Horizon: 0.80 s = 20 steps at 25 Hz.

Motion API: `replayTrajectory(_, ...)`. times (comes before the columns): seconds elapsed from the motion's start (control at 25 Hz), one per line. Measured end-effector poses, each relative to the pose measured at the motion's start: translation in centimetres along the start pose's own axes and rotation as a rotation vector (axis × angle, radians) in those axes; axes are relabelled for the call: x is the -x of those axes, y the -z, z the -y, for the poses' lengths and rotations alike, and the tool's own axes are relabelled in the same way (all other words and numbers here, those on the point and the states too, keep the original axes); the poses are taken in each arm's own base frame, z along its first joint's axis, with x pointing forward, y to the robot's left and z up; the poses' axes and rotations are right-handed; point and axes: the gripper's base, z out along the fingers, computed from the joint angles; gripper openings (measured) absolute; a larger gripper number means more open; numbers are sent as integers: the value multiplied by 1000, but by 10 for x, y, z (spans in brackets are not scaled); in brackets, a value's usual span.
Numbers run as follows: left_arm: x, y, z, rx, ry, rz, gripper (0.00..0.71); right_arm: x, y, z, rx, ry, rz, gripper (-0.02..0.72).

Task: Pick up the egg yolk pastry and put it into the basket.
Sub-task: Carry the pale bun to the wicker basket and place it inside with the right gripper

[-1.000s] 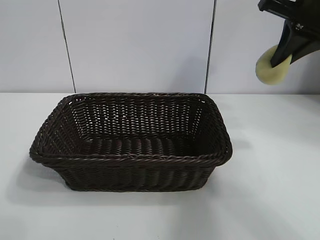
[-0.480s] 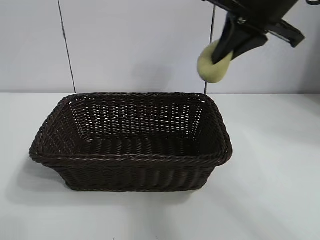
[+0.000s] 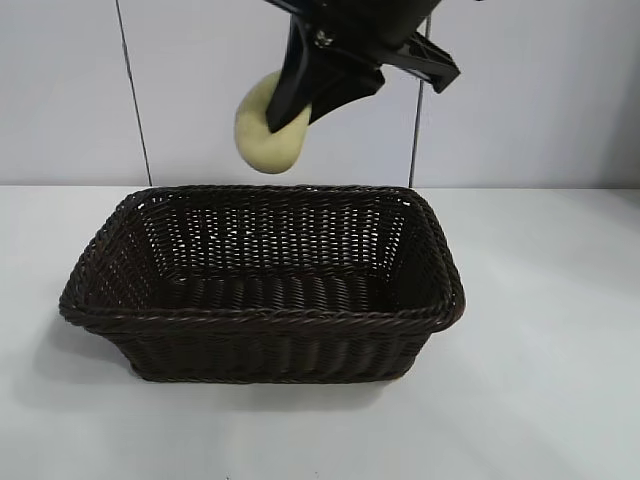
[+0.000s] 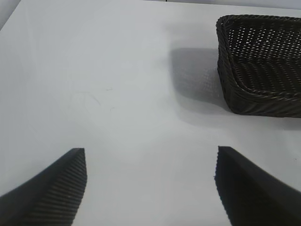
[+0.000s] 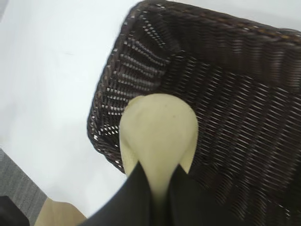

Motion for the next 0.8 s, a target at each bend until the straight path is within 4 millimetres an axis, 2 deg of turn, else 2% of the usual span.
replayTrajectory(0.12, 0, 0, 0, 0, 0, 0, 553, 0, -17, 3, -8, -8, 5, 24)
replayTrajectory(0.28, 0, 0, 0, 0, 0, 0, 553, -5, -49, 14, -49, 0, -23, 24)
replayTrajectory(0.56, 0, 0, 0, 0, 0, 0, 553, -24, -110, 39, -107, -14, -118, 24)
replayTrajectory(0.68, 0, 0, 0, 0, 0, 0, 553, -32, -122, 45, -118, -21, -154, 24)
replayTrajectory(0.8, 0, 0, 0, 0, 0, 0, 553, -33, -124, 46, -120, -22, -162, 33)
